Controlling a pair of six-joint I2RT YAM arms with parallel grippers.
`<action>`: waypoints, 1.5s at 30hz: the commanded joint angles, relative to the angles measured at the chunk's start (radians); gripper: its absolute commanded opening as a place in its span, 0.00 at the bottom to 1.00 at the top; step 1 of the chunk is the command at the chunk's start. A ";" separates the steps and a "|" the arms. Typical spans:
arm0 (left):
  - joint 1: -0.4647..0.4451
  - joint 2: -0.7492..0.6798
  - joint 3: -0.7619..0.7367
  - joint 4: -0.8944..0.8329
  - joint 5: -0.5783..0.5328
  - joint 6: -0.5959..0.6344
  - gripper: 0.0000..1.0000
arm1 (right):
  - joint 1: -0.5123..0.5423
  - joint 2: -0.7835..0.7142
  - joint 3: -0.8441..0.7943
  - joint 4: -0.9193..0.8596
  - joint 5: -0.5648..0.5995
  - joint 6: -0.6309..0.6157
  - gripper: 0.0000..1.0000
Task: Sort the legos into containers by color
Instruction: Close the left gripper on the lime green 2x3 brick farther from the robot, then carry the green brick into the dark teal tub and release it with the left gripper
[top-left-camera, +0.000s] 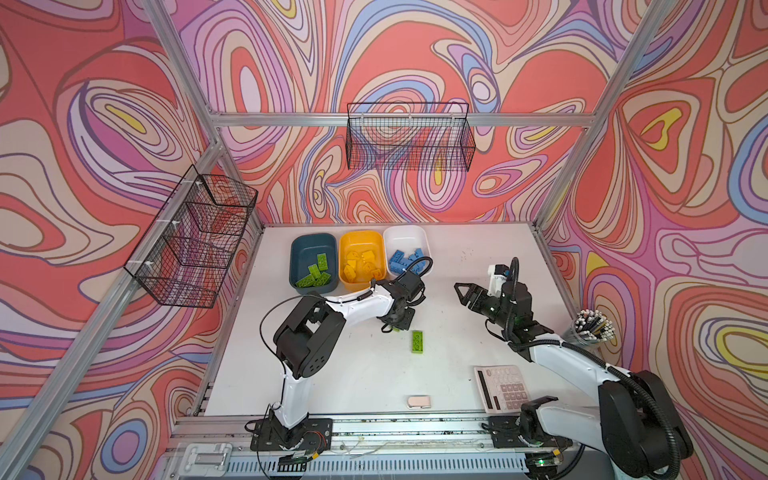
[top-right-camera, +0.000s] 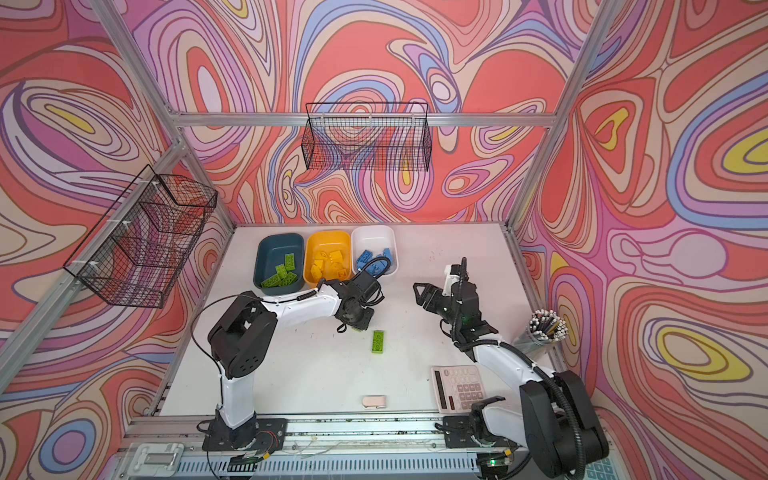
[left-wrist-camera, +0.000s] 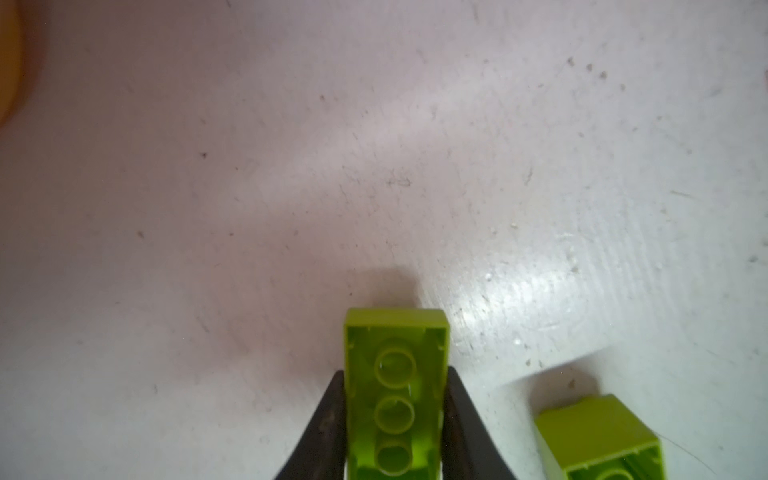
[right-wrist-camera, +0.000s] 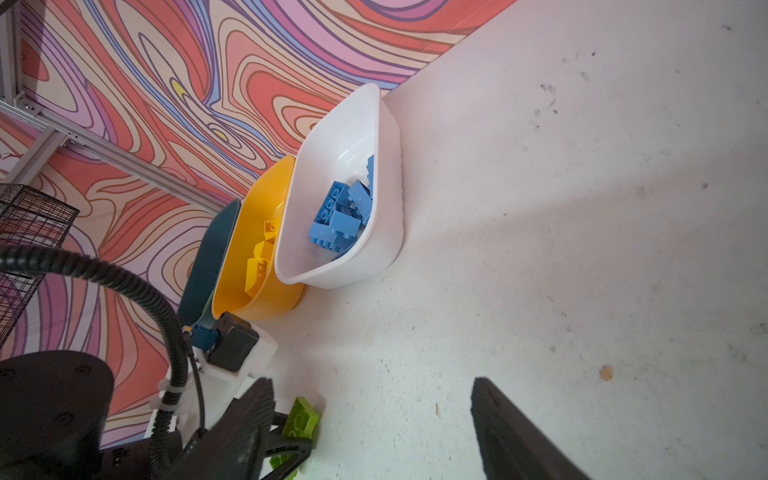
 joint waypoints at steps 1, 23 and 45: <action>0.020 -0.090 0.057 -0.070 -0.042 -0.009 0.29 | -0.004 -0.022 -0.018 0.028 -0.014 0.014 0.79; 0.589 -0.162 0.320 -0.220 0.041 0.084 0.29 | -0.003 0.014 -0.045 0.110 -0.088 0.063 0.79; 0.745 0.195 0.532 -0.196 0.054 0.094 0.30 | 0.033 0.269 -0.011 0.197 -0.166 0.108 0.79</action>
